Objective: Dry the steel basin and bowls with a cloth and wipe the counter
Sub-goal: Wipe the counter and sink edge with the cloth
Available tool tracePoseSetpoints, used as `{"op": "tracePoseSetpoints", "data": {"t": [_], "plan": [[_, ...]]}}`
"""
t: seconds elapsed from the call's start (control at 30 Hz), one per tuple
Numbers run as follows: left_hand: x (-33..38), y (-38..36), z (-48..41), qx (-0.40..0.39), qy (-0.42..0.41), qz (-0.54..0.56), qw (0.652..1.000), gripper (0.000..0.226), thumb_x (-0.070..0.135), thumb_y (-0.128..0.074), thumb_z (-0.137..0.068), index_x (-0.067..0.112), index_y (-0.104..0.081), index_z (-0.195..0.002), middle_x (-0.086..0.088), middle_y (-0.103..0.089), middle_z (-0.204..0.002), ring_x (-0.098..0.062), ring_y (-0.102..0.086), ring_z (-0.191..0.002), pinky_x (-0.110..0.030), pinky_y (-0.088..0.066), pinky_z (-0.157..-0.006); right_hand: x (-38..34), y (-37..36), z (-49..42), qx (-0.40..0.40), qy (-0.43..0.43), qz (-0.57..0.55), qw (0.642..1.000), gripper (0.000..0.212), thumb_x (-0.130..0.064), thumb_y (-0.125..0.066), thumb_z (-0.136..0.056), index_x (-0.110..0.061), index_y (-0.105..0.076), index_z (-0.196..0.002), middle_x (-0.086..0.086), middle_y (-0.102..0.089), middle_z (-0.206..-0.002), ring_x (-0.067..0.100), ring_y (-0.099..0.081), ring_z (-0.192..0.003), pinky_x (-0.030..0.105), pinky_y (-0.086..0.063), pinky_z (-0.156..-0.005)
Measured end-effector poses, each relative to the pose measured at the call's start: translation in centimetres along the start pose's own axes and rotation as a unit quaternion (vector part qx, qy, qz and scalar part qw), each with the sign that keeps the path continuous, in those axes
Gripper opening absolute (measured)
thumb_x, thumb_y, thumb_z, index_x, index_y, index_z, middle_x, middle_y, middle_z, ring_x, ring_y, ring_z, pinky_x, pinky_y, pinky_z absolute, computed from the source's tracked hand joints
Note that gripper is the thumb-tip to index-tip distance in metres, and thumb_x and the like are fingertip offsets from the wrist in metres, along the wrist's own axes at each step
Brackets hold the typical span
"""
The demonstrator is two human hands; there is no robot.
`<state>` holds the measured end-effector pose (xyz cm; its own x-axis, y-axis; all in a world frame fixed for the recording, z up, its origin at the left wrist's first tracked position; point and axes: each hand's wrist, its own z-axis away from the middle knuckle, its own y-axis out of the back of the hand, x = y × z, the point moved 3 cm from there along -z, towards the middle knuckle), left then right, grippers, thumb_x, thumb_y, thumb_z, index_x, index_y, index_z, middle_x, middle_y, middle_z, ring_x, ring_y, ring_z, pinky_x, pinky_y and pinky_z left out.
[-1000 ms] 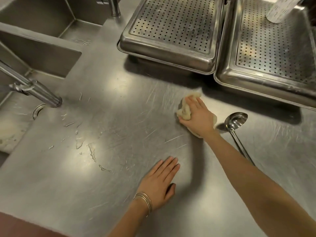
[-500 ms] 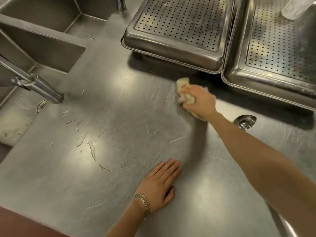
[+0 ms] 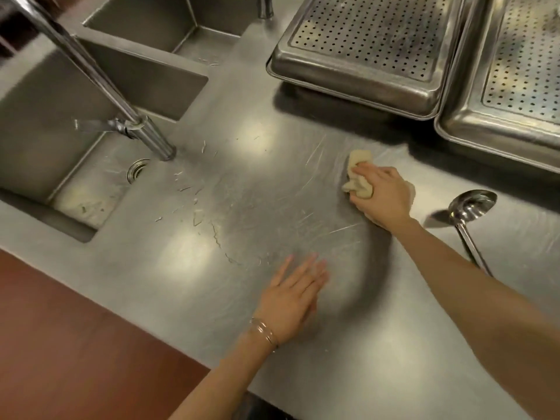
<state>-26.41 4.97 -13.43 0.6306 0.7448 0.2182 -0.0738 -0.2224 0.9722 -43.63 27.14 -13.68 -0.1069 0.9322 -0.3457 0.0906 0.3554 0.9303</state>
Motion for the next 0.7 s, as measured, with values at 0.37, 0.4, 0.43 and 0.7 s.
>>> {"op": "tracePoseSetpoints", "data": {"t": [0.37, 0.4, 0.43, 0.7], "plan": [[-14.6, 1.8, 14.1, -0.064, 0.310, -0.011, 0.948, 0.062, 0.036, -0.024, -0.090, 0.001, -0.031, -0.141, -0.016, -0.028, -0.150, -0.026, -0.017, -0.141, -0.035, -0.003, -0.117, -7.5, -2.0, 15.4, -0.018, 0.191, 0.031, 0.981, 0.054, -0.048, -0.059, -0.069, -0.031, -0.053, -0.120, -0.004, -0.060, -0.126, 0.029, -0.054, -0.100, 0.038, -0.042, -0.081], [-14.6, 1.7, 14.0, -0.059, 0.307, -0.004, 0.950, 0.062, 0.035, -0.025, -0.089, 0.000, -0.032, -0.141, -0.017, -0.028, -0.149, -0.027, -0.018, -0.141, -0.036, -0.005, -0.117, -5.7, -0.8, 17.0, -0.005, 0.138, 0.046, 0.989, 0.053, -0.049, -0.057, -0.071, -0.031, -0.053, -0.120, -0.003, -0.060, -0.126, 0.031, -0.056, -0.101, 0.040, -0.042, -0.081], [-14.6, 1.6, 14.0, -0.054, 0.305, 0.003, 0.951, 0.063, 0.034, -0.025, -0.089, -0.001, -0.032, -0.140, -0.018, -0.028, -0.149, -0.028, -0.018, -0.141, -0.037, -0.006, -0.116, -4.4, 0.1, 18.9, 0.013, 0.061, 0.052, 0.997, 0.052, -0.050, -0.055, -0.072, -0.029, -0.055, -0.120, -0.001, -0.059, -0.127, 0.033, -0.057, -0.101, 0.043, -0.043, -0.081], [-14.4, 1.8, 14.0, -0.036, 0.303, 0.039, 0.951, 0.065, 0.034, -0.024, -0.086, -0.002, -0.033, -0.139, -0.020, -0.029, -0.148, -0.031, -0.020, -0.140, -0.045, -0.016, -0.116, -17.8, -4.9, 22.6, 0.015, -0.215, 0.036, 0.976, 0.059, -0.052, -0.045, -0.070, -0.021, -0.061, -0.117, 0.003, -0.055, -0.132, 0.037, -0.048, -0.104, 0.043, -0.037, -0.084]]}}
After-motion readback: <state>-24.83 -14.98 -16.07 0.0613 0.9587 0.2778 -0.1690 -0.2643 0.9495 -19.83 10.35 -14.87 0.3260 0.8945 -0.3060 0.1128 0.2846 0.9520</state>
